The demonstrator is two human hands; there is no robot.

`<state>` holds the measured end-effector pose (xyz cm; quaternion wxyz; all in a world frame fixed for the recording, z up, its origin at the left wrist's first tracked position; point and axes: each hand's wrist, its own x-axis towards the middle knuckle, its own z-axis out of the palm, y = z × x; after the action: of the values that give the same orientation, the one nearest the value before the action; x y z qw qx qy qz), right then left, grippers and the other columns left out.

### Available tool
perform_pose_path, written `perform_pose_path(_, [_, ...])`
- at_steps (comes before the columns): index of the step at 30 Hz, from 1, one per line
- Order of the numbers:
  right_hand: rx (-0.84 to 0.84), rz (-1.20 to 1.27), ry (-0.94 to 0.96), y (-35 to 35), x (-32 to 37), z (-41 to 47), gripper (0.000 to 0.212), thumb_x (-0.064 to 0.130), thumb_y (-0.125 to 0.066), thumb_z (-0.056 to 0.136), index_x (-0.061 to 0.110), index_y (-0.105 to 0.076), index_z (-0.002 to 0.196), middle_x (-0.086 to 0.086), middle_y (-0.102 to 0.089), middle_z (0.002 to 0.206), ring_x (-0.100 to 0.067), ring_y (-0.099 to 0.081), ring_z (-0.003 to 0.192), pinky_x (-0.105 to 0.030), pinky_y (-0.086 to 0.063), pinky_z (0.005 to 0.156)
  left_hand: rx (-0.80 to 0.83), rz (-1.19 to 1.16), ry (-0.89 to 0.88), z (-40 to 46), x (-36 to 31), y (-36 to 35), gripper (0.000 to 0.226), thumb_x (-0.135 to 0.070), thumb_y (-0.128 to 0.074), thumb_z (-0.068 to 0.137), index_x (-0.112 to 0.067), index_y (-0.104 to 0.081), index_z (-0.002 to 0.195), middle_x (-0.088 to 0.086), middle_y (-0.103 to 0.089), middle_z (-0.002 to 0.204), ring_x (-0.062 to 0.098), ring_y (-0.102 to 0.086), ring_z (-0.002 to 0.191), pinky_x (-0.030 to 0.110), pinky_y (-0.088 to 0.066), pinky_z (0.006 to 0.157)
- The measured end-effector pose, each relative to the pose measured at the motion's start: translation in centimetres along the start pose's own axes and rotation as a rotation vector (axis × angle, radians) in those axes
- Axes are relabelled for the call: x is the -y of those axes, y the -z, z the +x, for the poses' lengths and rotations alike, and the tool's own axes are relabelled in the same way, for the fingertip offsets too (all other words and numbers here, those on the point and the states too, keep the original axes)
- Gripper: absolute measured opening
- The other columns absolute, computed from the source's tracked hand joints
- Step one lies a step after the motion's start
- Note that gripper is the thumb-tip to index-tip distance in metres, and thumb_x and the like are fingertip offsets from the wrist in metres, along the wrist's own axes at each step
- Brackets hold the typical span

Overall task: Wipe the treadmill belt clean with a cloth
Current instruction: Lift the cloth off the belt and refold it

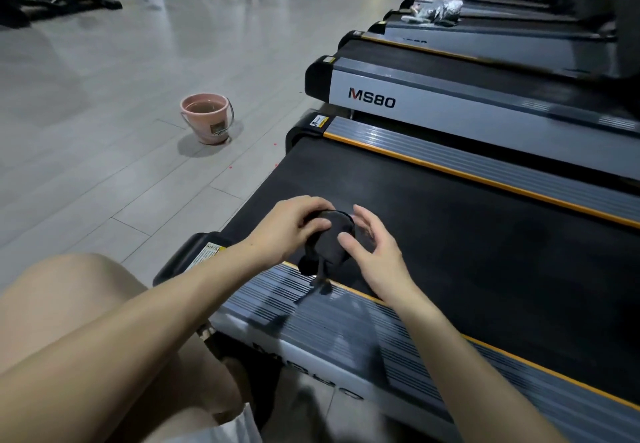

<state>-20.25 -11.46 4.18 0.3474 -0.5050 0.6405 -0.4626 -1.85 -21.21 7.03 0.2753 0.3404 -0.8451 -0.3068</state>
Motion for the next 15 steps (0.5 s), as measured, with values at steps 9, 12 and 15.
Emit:
perform_pose_path(9, [-0.020, 0.054, 0.057, 1.2, 0.5, -3.2, 0.015, 0.017, -0.069, 0.092, 0.031, -0.066, 0.098, 0.008, -0.073, 0.094, -0.013, -0.069, 0.090, -0.036, -0.058, 0.082, 0.006, -0.215, 0.274, -3.5, -0.4, -1.0, 0.036, -0.021, -0.089, 0.075, -0.032, -0.069, 0.103, -0.010, -0.072, 0.093, 0.008, -0.068, 0.088, 0.028, -0.054, 0.085])
perform_pose_path(12, [-0.022, 0.054, 0.034, 2.3, -0.6, -4.5, 0.014, 0.017, -0.071, 0.091, 0.029, -0.067, 0.098, 0.006, -0.073, 0.092, -0.015, -0.070, 0.089, -0.042, -0.059, 0.083, -0.001, -0.188, 0.293, -5.0, -1.0, -1.8, 0.021, -0.014, -0.087, 0.075, -0.024, -0.070, 0.081, -0.009, -0.067, 0.072, 0.004, -0.059, 0.068, 0.026, -0.051, 0.073])
perform_pose_path(15, [-0.001, 0.003, 0.015, 3.4, -1.9, -5.4, 0.014, 0.019, -0.075, 0.086, 0.027, -0.068, 0.096, 0.000, -0.072, 0.088, -0.021, -0.070, 0.084, -0.048, -0.058, 0.080, -0.130, -0.243, 0.289, -6.9, -2.0, -3.2, 0.018, -0.011, -0.084, 0.079, -0.023, -0.070, 0.079, -0.004, -0.067, 0.074, 0.006, -0.061, 0.070, 0.028, -0.054, 0.073])
